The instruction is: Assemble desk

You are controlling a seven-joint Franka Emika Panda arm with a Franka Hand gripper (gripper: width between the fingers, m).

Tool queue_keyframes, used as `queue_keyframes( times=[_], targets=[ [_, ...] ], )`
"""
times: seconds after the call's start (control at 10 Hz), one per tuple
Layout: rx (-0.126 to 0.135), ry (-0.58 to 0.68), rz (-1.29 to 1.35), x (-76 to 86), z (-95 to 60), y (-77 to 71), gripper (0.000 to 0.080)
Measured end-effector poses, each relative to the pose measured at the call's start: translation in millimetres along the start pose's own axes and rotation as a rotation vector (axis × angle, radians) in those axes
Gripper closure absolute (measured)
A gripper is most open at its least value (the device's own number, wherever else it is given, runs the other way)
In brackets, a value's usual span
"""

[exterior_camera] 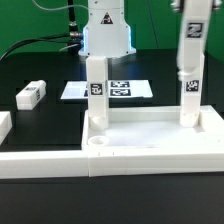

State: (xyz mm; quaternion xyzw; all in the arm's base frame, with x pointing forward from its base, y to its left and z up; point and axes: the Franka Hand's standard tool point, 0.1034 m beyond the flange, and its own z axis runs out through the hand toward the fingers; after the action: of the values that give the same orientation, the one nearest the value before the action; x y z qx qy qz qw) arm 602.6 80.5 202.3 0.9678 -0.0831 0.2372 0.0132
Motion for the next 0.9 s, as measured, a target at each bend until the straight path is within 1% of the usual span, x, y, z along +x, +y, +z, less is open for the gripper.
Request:
queue_keyframes(
  times=[0.1,0.2,0.3,0.7,0.8,0.9],
  targets=[
    [0.017,-0.014,-0.033,7.8,3.5,14.6,0.0512],
    [0.029,-0.016,-0.011,10.8,3.7,14.3,0.0512],
    [0.030,-0.019,-0.018,8.5,4.2,12.1,0.0512],
    [0.032,-0.024,-0.028,6.4,6.2,10.9,0.0512],
    [0.045,-0.008,-0.046,3.7,11.2,0.8,0.0512],
    [0.061,0.018,-0.075,0.9,19.9,-9.7,0.0512]
  ],
)
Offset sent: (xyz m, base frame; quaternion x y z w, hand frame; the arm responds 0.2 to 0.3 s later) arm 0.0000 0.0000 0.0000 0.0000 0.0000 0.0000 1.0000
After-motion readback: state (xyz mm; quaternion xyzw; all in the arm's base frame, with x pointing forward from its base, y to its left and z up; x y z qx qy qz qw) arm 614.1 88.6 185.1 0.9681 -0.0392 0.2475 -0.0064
